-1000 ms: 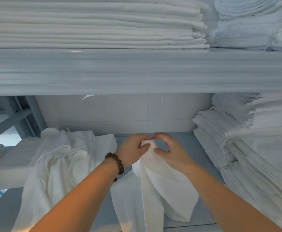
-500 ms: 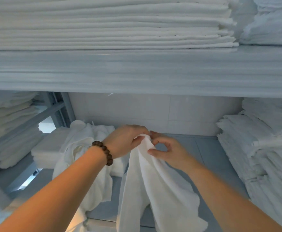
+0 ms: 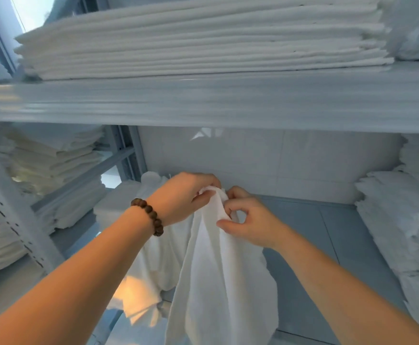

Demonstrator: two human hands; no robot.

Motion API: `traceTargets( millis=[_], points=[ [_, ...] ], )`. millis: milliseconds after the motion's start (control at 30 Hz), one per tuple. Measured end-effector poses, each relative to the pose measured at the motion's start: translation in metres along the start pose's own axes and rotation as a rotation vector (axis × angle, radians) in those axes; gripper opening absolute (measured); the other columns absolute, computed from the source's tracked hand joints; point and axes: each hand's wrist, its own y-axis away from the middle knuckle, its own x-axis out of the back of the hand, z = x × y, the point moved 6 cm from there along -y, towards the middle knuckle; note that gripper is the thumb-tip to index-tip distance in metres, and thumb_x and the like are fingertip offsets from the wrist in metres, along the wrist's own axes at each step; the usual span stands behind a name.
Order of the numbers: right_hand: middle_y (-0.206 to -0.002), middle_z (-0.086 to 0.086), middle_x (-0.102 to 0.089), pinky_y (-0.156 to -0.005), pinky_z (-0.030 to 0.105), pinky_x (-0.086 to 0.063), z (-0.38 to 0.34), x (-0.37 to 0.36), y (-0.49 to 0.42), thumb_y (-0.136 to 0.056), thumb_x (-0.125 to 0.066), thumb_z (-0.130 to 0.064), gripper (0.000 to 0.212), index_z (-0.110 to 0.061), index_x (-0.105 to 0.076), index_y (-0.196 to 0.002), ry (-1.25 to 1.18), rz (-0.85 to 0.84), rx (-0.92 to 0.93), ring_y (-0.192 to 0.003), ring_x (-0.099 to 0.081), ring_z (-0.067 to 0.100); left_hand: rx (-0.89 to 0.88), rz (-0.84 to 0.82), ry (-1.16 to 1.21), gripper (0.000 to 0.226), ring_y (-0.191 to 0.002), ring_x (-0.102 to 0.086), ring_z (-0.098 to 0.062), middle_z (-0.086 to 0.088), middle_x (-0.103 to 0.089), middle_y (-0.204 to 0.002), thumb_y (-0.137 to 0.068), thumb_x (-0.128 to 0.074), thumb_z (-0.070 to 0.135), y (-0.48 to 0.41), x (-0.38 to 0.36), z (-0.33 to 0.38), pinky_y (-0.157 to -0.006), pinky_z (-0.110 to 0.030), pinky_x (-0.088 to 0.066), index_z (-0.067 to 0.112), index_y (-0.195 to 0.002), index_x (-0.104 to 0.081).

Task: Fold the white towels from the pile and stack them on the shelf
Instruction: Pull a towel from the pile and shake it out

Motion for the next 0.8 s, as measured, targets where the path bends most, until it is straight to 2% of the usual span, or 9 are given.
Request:
traceTargets(
  millis=[67,233,333,433,567,700,800],
  points=[
    [-0.085,-0.003,-0.04,-0.072,0.013,-0.032,-0.011,-0.004,0.005,-0.078,-0.072,-0.006,0.025,-0.006,-0.054,-0.061,0.028,0.033,0.011,-0.076,-0.043,0.004,-0.006,0.016,-0.001,0.016,-0.074,-0.056,-0.01,0.009,-0.065,-0.086,-0.091,-0.053,0.021,0.008,0.007,0.002,-0.07,-0.029,-0.047,0.025,-0.104,-0.063],
    [-0.097,0.005,-0.049,-0.077,0.022,-0.038,-0.035,-0.027,0.018,-0.079,-0.073,-0.018,0.014,-0.009,-0.064,-0.073,0.239,0.096,0.017,-0.085,-0.05,0.018,-0.004,0.09,-0.021,0.015,-0.068,-0.052,-0.009,0.014,-0.055,-0.073,-0.091,-0.053,0.021,0.047,0.032,-0.003,-0.064,-0.026,-0.041,0.024,-0.102,-0.062],
    [-0.09,0.006,-0.049,-0.069,0.024,-0.037,-0.04,-0.054,0.034,-0.08,-0.071,-0.025,0.014,-0.018,-0.062,-0.073,0.316,0.092,-0.031,-0.079,-0.049,0.02,0.03,0.135,-0.034,0.013,-0.064,-0.049,-0.005,0.019,-0.048,-0.066,-0.09,-0.053,0.02,0.079,0.051,-0.014,-0.059,-0.024,-0.037,0.022,-0.099,-0.062],
    [-0.085,0.002,-0.048,-0.072,0.032,-0.04,-0.041,-0.08,0.055,-0.081,-0.069,-0.027,0.015,-0.015,-0.063,-0.079,0.366,0.117,-0.088,-0.076,-0.049,0.02,0.054,0.166,-0.03,0.012,-0.062,-0.049,-0.003,0.017,-0.049,-0.063,-0.089,-0.054,0.019,0.11,0.067,-0.023,-0.058,-0.026,-0.038,0.019,-0.097,-0.063],
    [-0.081,-0.003,-0.045,-0.071,0.034,-0.04,-0.042,-0.105,0.08,-0.082,-0.068,-0.029,0.015,-0.015,-0.064,-0.081,0.402,0.157,-0.158,-0.073,-0.046,0.017,0.054,0.202,-0.03,0.012,-0.065,-0.053,-0.015,0.01,-0.053,-0.066,-0.089,-0.055,0.019,0.144,0.078,-0.023,-0.062,-0.03,-0.044,0.017,-0.098,-0.063],
    [-0.087,0.007,-0.051,-0.074,0.037,-0.044,-0.041,-0.13,0.098,-0.082,-0.068,-0.033,0.022,-0.011,-0.066,-0.081,0.462,0.118,-0.258,-0.08,-0.054,0.025,0.068,0.253,-0.023,0.013,-0.063,-0.053,-0.017,0.015,-0.048,-0.063,-0.09,-0.053,0.019,0.168,0.087,-0.022,-0.06,-0.029,-0.042,0.015,-0.097,-0.063],
    [-0.093,0.007,-0.055,-0.074,0.036,-0.044,-0.038,-0.147,0.109,-0.082,-0.068,-0.033,0.022,-0.011,-0.066,-0.082,0.475,0.1,-0.312,-0.084,-0.056,0.026,0.113,0.308,-0.011,0.013,-0.06,-0.049,-0.014,0.015,-0.046,-0.06,-0.09,-0.052,0.018,0.18,0.097,-0.025,-0.058,-0.028,-0.037,0.014,-0.095,-0.063]
  ],
)
